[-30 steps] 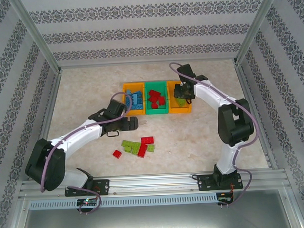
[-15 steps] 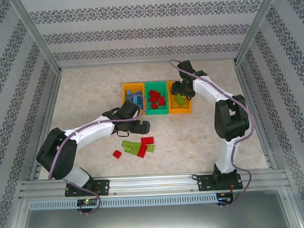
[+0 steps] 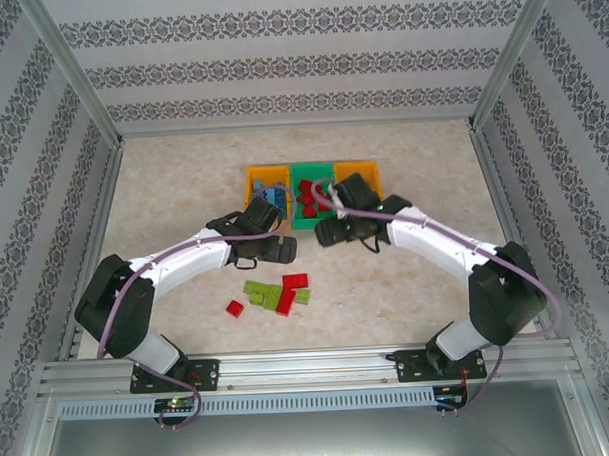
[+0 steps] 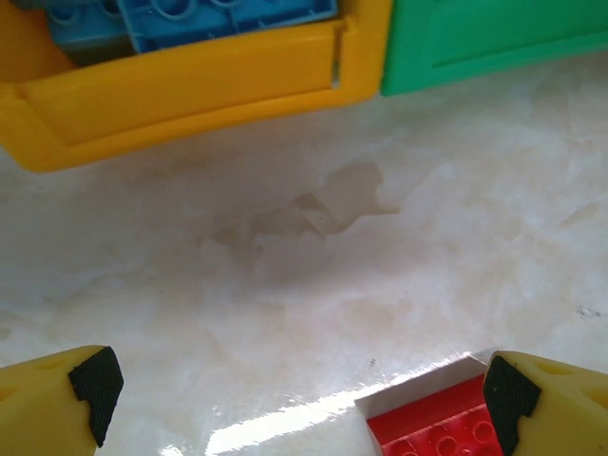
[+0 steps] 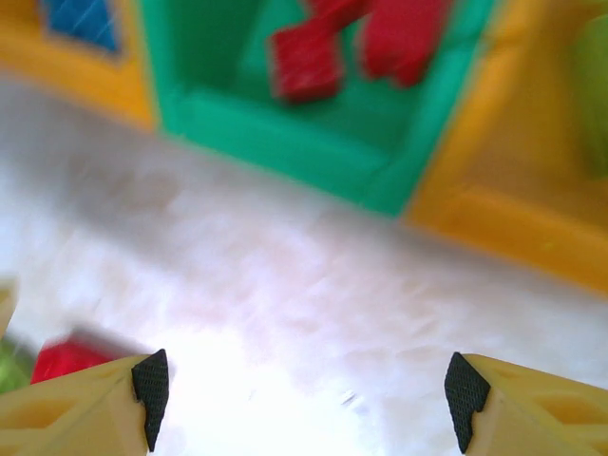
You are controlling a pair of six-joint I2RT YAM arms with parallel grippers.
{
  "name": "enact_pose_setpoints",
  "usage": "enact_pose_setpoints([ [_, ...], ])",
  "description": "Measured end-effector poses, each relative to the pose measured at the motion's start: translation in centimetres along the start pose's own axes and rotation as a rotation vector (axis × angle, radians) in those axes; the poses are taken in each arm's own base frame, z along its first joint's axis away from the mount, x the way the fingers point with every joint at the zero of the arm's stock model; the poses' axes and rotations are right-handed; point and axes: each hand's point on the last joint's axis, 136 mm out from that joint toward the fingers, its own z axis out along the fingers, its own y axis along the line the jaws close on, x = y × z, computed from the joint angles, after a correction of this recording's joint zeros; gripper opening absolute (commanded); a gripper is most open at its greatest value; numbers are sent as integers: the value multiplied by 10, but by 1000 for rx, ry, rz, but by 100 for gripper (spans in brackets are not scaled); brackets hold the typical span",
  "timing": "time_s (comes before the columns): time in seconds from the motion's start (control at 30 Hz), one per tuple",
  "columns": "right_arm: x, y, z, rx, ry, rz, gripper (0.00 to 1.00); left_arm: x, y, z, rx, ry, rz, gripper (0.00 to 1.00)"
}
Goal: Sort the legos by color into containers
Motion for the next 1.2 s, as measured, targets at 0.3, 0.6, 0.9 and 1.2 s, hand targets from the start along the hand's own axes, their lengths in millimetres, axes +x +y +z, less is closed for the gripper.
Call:
enact_pose_setpoints([
  [0.3,85,80,23,-135,148,-318,79,-8,62,-7,-63,-6,-209,99],
  [0.6,113,104,48,-167,235,-418,78,4,68,-9,-58,13,-235,99],
  [0.9,111,111,60,-164,253,-451,70,8,68,-9,-54,20,-244,99],
  [1.2,110,98,70,-72,271,-462,48,14,69,-7,-56,34,-245,99],
])
